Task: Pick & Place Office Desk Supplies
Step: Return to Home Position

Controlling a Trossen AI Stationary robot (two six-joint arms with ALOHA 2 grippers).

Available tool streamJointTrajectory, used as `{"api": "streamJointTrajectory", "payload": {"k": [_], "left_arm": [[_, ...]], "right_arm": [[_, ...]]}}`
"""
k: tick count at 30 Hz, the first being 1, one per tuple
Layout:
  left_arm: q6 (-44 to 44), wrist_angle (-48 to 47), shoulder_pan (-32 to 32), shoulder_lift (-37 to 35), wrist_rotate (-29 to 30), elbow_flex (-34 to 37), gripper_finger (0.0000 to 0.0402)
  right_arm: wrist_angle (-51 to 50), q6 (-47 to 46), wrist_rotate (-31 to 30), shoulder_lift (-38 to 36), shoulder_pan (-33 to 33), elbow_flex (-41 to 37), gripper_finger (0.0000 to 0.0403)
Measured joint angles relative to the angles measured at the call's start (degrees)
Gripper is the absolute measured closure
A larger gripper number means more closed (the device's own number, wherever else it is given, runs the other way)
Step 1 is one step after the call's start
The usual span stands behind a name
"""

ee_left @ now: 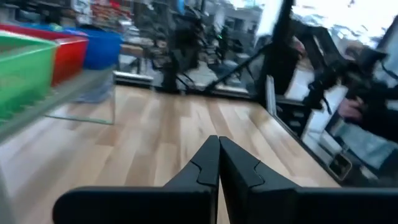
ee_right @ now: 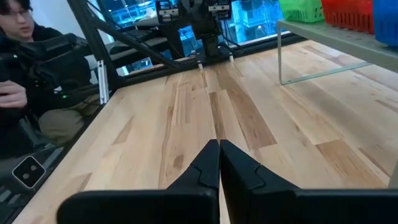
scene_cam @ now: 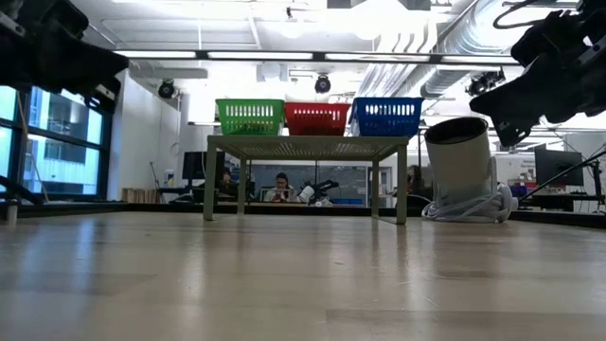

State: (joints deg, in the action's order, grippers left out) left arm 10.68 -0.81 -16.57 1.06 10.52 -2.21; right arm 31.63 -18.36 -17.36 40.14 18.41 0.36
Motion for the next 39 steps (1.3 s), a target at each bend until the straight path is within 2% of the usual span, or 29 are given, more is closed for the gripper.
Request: {"api": "streamJointTrajectory", "payload": {"k": [3,8,12,15,19,28,39], "left_arm": [[-1.85,0.84,-0.01,0.35,-2.53,0.39,0.0401],[-1.89,0.86,-0.01,0.86,-2.18,0.43,0.0401],[-1.67,0.9,-0.01,1.39,-1.96,0.46,0.0401],[-0.54,0.9,-0.01,1.89,-1.79,0.48,0.0401],[0.12,0.84,-0.01,2.97,-1.79,0.5,0.0401],[0.58,1.44,-0.01,4.37,-1.66,0.59,0.0401],[-0.84,1.61,-0.01,4.37,-0.34,0.61,0.0401]], "right_arm": [[-0.14,0.55,1.48,0.25,0.02,-0.02,0.0401],[-0.11,4.96,1.98,0.55,-0.31,-0.04,0.0401],[-1.92,6.57,1.2,-2.17,-0.51,-0.04,0.0401],[-10.1,6.02,-0.24,-5.94,-0.48,-0.04,0.0401],[-15.24,5.45,-3.61,-12.4,-0.48,-0.04,0.0401],[-26.41,8.05,-1.24,-25.52,-0.48,-0.04,0.0401],[-28.26,12.55,-1.56,-32.9,-1.16,0.11,0.0401]]}}
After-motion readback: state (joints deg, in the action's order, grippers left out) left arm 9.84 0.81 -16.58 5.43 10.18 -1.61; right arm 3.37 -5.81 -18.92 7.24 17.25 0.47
